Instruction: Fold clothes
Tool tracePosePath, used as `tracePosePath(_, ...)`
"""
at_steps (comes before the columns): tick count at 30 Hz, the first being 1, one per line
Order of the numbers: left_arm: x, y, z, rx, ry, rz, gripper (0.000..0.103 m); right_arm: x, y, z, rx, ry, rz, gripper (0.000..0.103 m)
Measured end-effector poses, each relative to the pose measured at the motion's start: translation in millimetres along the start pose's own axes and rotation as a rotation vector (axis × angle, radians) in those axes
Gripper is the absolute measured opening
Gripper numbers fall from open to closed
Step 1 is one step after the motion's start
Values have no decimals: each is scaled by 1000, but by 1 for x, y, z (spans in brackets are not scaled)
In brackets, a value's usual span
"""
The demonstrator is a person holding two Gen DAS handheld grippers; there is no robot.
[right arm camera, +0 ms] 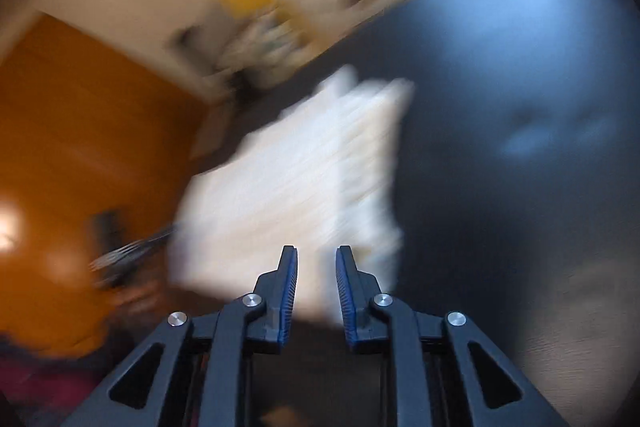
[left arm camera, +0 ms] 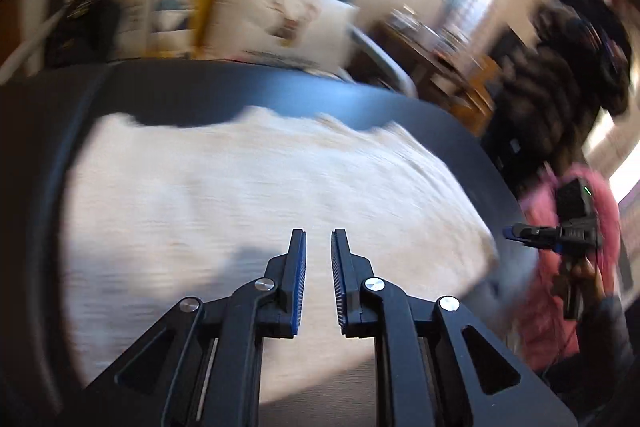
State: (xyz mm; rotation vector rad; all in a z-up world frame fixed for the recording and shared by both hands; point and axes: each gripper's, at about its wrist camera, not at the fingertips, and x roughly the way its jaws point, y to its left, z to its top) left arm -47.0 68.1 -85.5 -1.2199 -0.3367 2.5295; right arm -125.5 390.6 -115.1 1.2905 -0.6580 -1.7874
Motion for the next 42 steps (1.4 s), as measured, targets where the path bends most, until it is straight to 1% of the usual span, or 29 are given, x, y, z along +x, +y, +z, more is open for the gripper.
tracePosePath(2, 17, -32, 5, 78, 40, -29, 14, 3, -11, 1, -9, 15, 48, 29)
tracePosePath(4, 34, -64, 8, 158, 72, -52, 14, 6, -21, 2, -19, 29, 93, 29)
tracePosePath(6, 50, -91, 12, 216, 103, -74, 14, 8, -34, 11, -27, 34, 135, 31)
tracePosePath(8, 65, -113, 16, 251, 133, -93, 14, 12, -44, 18, -31, 76, 190, 32)
tracePosePath(9, 70, -122, 18, 263, 142, -105, 14, 19, -47, 24, -42, 101, 195, 32)
tracePosePath(10, 75, -129, 22, 267, 147, -119, 14, 24, -46, 25, -56, 138, 239, 32)
tracePosePath(11, 80, -134, 26, 268, 155, -130, 14, 29, -45, 25, -71, 177, 284, 32)
tracePosePath(14, 103, -141, 41, 266, 199, -146, 14, 52, -37, 30, -141, 288, 332, 35)
tracePosePath(15, 113, -142, 46, 270, 215, -139, 14, 60, -34, 30, -157, 331, 347, 35)
tracePosePath(16, 125, -142, 50, 283, 239, -109, 14, 68, -31, 28, -173, 375, 361, 35)
tracePosePath(17, 139, -141, 53, 302, 266, -51, 14, 76, -27, 26, -190, 412, 375, 35)
tracePosePath(18, 151, -139, 56, 320, 294, 22, 14, 82, -21, 22, -227, 454, 369, 35)
tracePosePath(19, 162, -136, 57, 329, 322, 64, 14, 89, -13, 18, -267, 494, 358, 35)
tracePosePath(20, 172, -133, 59, 330, 350, 82, 14, 90, -4, 12, -309, 535, 359, 35)
tracePosePath(22, 180, -133, 62, 347, 356, 93, 14, 87, 12, 2, -385, 575, 327, 35)
tracePosePath(24, 182, -135, 62, 369, 350, 106, 14, 90, 6, 1, -370, 578, 262, 35)
tracePosePath(25, 181, -136, 62, 368, 351, 106, 14, 91, 1, -1, -353, 577, 262, 35)
tracePosePath(26, 177, -137, 63, 364, 348, 95, 14, 87, -1, -2, -349, 558, 263, 35)
tracePosePath(28, 163, -138, 66, 349, 329, 38, 14, 78, -4, -3, -342, 519, 264, 35)
tracePosePath(30, 148, -140, 67, 338, 310, -33, 14, 69, -8, 1, -318, 462, 285, 35)
tracePosePath(31, 141, -144, 66, 345, 303, -71, 14, 65, -8, 1, -313, 445, 297, 35)
tracePosePath(32, 136, -148, 63, 367, 297, -92, 14, 63, -9, 1, -305, 439, 306, 37)
tracePosePath(33, 135, -153, 59, 391, 300, -95, 14, 65, -11, 0, -290, 440, 301, 37)
tracePosePath(35, 146, -160, 46, 444, 345, -42, 14, 69, -16, 0, -260, 442, 289, 37)
tracePosePath(37, 161, -159, 35, 451, 372, -13, 14, 65, -13, -1, -264, 430, 279, 38)
tracePosePath(40, 154, -161, 42, 406, 350, -33, 14, 59, -9, -3, -272, 411, 262, 38)
tracePosePath(42, 138, -164, 47, 404, 313, -58, 14, 54, -6, -4, -277, 398, 252, 38)
